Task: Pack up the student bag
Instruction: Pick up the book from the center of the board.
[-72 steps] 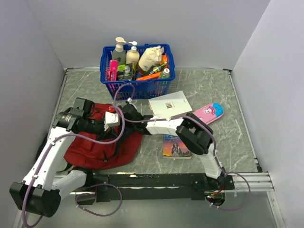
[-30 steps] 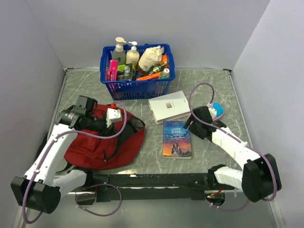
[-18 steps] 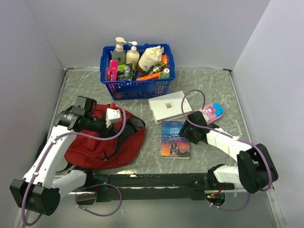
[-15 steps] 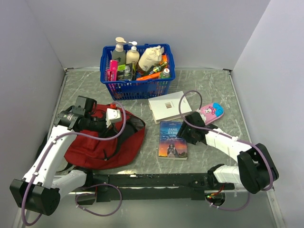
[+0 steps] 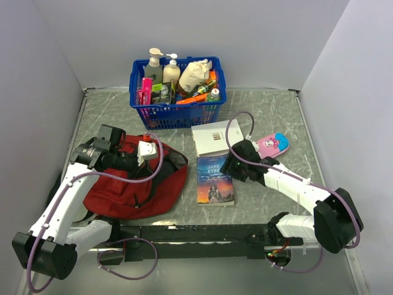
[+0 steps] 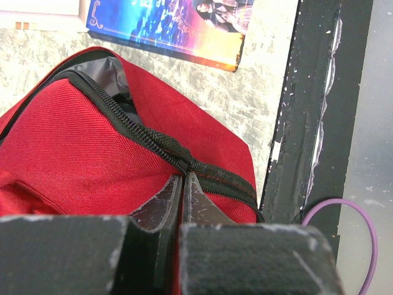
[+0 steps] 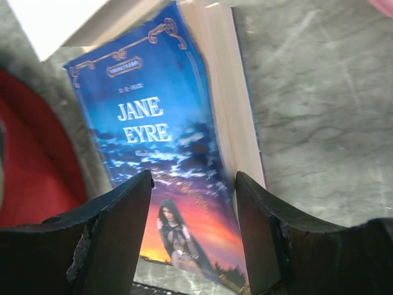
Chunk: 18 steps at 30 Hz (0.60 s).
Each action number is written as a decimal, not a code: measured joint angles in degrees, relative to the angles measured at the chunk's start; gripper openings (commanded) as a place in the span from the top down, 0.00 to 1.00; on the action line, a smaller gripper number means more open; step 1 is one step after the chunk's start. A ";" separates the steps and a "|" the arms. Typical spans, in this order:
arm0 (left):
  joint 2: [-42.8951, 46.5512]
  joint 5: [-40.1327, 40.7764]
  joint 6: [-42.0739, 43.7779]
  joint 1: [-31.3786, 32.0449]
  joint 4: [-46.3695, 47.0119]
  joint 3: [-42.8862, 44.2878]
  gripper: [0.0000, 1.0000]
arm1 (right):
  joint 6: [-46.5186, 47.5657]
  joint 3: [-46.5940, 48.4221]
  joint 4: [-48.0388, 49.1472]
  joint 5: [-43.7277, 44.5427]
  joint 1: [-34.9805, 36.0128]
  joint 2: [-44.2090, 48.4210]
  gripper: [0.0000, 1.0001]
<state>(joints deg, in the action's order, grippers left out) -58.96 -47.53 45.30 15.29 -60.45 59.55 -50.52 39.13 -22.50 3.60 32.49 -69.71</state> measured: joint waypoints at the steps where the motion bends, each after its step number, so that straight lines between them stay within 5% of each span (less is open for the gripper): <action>1: 0.00 0.02 0.02 0.04 0.02 -0.02 0.99 | -0.11 0.28 0.07 -0.02 0.26 0.00 0.37; 18: 0.00 0.39 0.02 0.57 0.22 -0.09 0.99 | -0.42 1.09 2.03 0.61 2.80 -1.55 0.44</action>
<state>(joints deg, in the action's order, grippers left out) -58.96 -47.13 45.32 15.86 -60.23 59.46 -50.94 40.23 -20.47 4.21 35.29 -71.26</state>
